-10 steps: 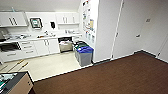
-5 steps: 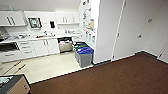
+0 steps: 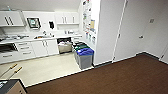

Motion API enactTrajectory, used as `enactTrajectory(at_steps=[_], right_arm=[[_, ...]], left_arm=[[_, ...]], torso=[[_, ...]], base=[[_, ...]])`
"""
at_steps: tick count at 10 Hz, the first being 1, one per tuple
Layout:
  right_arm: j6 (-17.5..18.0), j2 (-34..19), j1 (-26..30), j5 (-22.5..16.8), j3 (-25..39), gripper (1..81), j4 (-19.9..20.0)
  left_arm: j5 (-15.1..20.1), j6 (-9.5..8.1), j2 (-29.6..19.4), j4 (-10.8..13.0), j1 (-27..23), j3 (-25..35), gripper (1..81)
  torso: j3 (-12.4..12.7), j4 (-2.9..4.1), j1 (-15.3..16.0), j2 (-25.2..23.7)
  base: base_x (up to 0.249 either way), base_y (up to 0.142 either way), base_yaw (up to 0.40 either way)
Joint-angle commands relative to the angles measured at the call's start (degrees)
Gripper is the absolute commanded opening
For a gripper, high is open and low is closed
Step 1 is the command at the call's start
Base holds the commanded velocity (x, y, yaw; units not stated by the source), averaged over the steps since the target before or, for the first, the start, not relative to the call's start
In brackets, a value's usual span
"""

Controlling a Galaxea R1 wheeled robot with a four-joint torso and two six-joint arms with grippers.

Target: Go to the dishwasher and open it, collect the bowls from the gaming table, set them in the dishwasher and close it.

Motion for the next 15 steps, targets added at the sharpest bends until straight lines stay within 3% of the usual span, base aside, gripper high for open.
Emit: enactTrajectory(at_steps=[1, 9, 15], right_arm=[[-0.14, -0.89, 2.44, -1.96, 0.15, 1.0, -0.77], [-0.15, -0.97, 2.27, -1.96, 0.15, 1.0, -0.77], [-0.23, -1.06, 2.0, -1.96, 0.15, 1.0, -0.77]], left_arm=[[1.14, 0.21, -1.48, -0.07, -2.46, 0.69, 1.0], [0.26, 0.21, -1.65, -0.07, -2.37, 0.69, 1.0], [0.17, 0.21, -1.65, -0.07, -2.28, 0.69, 1.0]], torso=[[0.0, 0.0, 0.01, 0.0], [0.0, 0.0, 0.01, 0.0], [0.0, 0.0, 0.01, 0.0]], base=[[0.145, 0.0, 0.0], [0.119, 0.0, 0.0], [0.088, 0.066, 0.0]])
